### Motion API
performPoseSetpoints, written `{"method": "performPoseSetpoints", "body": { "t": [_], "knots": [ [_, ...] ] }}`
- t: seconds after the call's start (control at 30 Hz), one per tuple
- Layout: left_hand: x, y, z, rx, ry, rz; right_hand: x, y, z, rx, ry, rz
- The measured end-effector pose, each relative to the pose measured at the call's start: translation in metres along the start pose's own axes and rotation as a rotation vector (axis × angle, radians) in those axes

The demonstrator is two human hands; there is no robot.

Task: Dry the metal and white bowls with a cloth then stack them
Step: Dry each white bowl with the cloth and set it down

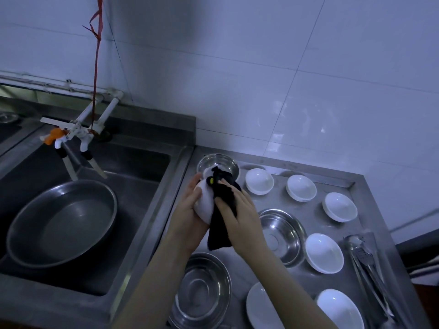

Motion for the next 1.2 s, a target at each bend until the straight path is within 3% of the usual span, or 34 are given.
{"method": "performPoseSetpoints", "body": {
  "t": [0.17, 0.27, 0.33, 0.43, 0.53, 0.67, 0.87, 1.03, 1.1, 1.17, 1.2],
  "knots": [
    [-0.012, -0.032, -0.003, -0.065, -0.038, 0.106, 0.022, -0.002, 0.022, -0.315, 0.214, -0.004],
    [-0.021, -0.046, -0.002, -0.158, -0.052, 0.126, 0.018, -0.009, 0.039, -0.474, 0.379, 0.096],
    [-0.030, -0.058, 0.001, -0.308, -0.063, 0.143, 0.012, -0.017, 0.052, -0.539, 0.465, 0.168],
    [-0.044, -0.070, 0.001, -0.673, -0.030, 0.116, 0.004, -0.031, 0.074, -0.439, 0.492, 0.259],
    [-0.060, -0.073, -0.016, -1.062, 0.041, -0.003, -0.003, -0.044, 0.090, -0.337, 0.516, 0.312],
    [-0.083, -0.078, -0.064, -1.613, 0.125, -0.286, -0.010, -0.059, 0.107, -0.239, 0.550, 0.346],
    [-0.105, -0.085, -0.139, -2.139, 0.294, -0.731, -0.018, -0.069, 0.140, -0.186, 0.598, 0.379],
    [-0.116, -0.091, -0.168, -2.347, 0.330, -0.865, -0.025, -0.072, 0.156, -0.141, 0.604, 0.344],
    [-0.118, -0.091, -0.175, -2.436, 0.287, -0.888, -0.029, -0.074, 0.162, -0.134, 0.605, 0.339],
    [-0.120, -0.093, -0.183, -2.367, 0.241, -0.893, -0.034, -0.076, 0.166, -0.121, 0.599, 0.339],
    [-0.121, -0.096, -0.185, -2.363, 0.136, -0.932, -0.036, -0.077, 0.168, -0.119, 0.599, 0.337]
  ]
}}
Point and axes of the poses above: each hand's wrist, its own x-axis away from the middle knuckle, its own y-axis out of the palm, z = x × y, the point moved 5 cm from there along -x, towards the middle knuckle, and after that the axes turned 11 degrees about -x, right-handed, at the moved point
